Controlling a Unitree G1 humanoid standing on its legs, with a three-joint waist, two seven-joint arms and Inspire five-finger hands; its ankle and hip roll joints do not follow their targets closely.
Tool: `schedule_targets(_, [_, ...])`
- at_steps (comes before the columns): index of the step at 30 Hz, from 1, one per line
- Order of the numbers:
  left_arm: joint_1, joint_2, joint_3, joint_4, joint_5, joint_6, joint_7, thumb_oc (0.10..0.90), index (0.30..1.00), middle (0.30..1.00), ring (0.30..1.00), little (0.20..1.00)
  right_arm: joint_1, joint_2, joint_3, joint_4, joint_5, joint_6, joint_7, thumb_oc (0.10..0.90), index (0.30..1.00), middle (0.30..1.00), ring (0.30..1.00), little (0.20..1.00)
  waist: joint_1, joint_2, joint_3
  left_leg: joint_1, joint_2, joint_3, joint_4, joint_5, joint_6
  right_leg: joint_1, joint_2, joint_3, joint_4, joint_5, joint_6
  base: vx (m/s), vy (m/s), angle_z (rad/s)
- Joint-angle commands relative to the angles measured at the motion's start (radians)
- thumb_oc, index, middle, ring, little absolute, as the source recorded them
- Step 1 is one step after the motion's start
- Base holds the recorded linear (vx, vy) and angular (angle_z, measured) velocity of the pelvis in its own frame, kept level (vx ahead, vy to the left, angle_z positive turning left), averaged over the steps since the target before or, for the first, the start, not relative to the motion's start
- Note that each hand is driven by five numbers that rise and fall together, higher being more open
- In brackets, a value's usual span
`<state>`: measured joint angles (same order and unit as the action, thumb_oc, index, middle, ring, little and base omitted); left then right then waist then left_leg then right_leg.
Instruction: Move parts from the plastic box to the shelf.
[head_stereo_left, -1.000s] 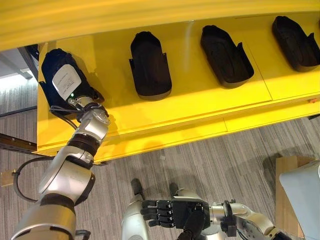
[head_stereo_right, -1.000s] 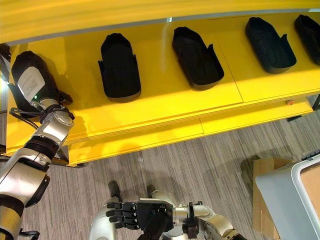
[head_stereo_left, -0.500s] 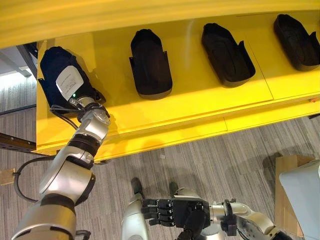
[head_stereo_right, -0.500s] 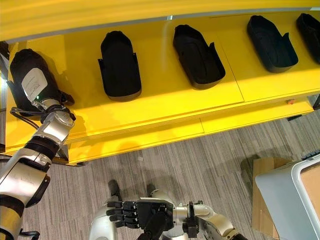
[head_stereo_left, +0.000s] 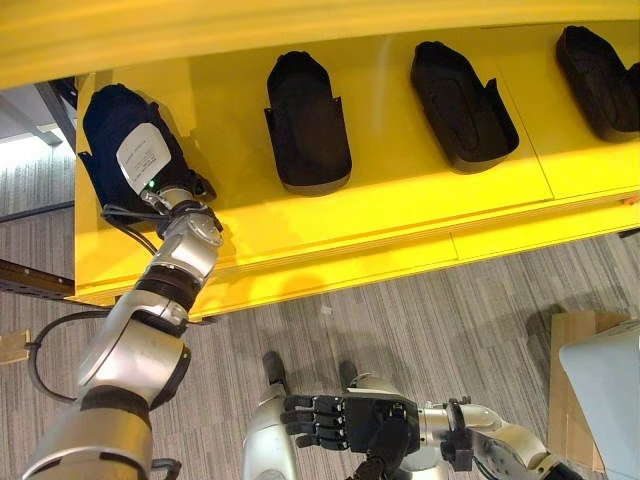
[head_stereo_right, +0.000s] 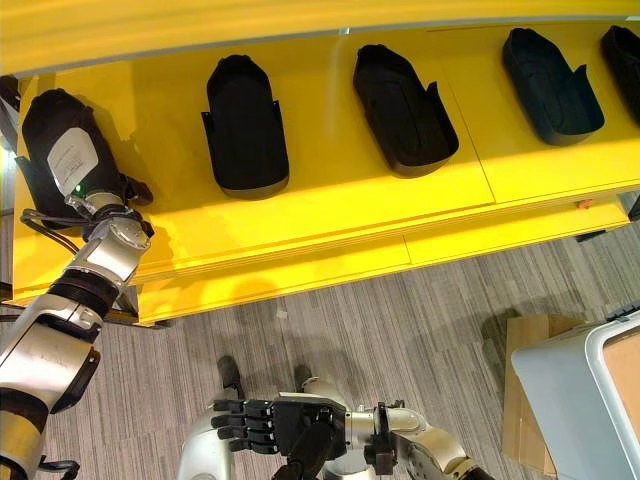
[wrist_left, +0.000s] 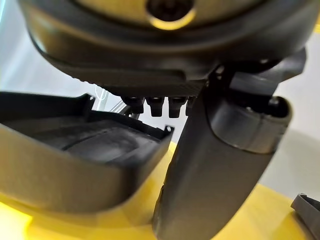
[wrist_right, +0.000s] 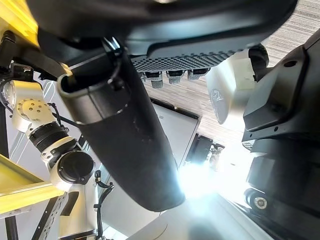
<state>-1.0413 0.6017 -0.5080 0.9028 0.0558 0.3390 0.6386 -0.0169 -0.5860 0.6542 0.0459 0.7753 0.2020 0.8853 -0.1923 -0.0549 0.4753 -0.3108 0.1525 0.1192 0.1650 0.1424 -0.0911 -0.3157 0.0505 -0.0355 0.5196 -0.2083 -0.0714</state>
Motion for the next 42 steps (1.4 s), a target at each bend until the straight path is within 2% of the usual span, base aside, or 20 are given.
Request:
schedule_targets(1, [-0.070,-0.005,0.005,0.003,0.074,-0.057,-0.017,0.900,1.000,1.000,1.000,1.000,0.001,0.043,0.025,-0.069,0.051,-0.051,0.066,0.900,1.000,1.000,1.000,1.000,-0.032,-0.019,-0.029,0.036,-0.036,-0.011,0.047,-0.092,0.054,0.011,-0.025,-0.028,-0.101,0.086,0.078,0.00,0.000,0.00])
schedule_targets(18, [-0.073,-0.028,-0.003,0.004,0.072,-0.080,-0.050,0.900,1.000,1.000,1.000,1.000,0.012,0.040,0.026,-0.063,0.043,-0.069,0.076,0.900,1.000,1.000,1.000,1.000,-0.044,-0.025,-0.021,0.023,-0.034,-0.001,0.056,-0.094,0.054,-0.013,-0.022,-0.022,-0.089,0.087,0.077,0.00,0.000,0.00])
schedule_targets(21, [-0.073,-0.031,0.003,0.001,0.031,-0.076,-0.053,0.900,1.000,1.000,1.000,1.000,0.012,0.038,0.027,-0.070,0.045,-0.070,0.074,0.900,1.000,1.000,1.000,1.000,-0.044,-0.026,-0.018,0.020,-0.034,-0.001,0.055,-0.093,0.054,-0.018,-0.022,-0.021,-0.086,0.086,0.077,0.00,0.000,0.00])
schedule_targets(42, [-0.086,-0.040,-0.018,-0.007,0.118,-0.128,-0.066,0.900,1.000,1.000,1.000,1.000,0.019,0.040,0.034,-0.054,0.048,-0.096,0.077,0.900,1.000,1.000,1.000,1.000,-0.049,-0.030,-0.010,0.017,-0.032,0.004,0.052,-0.094,0.056,-0.028,-0.020,-0.018,-0.085,0.089,0.077,0.00,0.000,0.00])
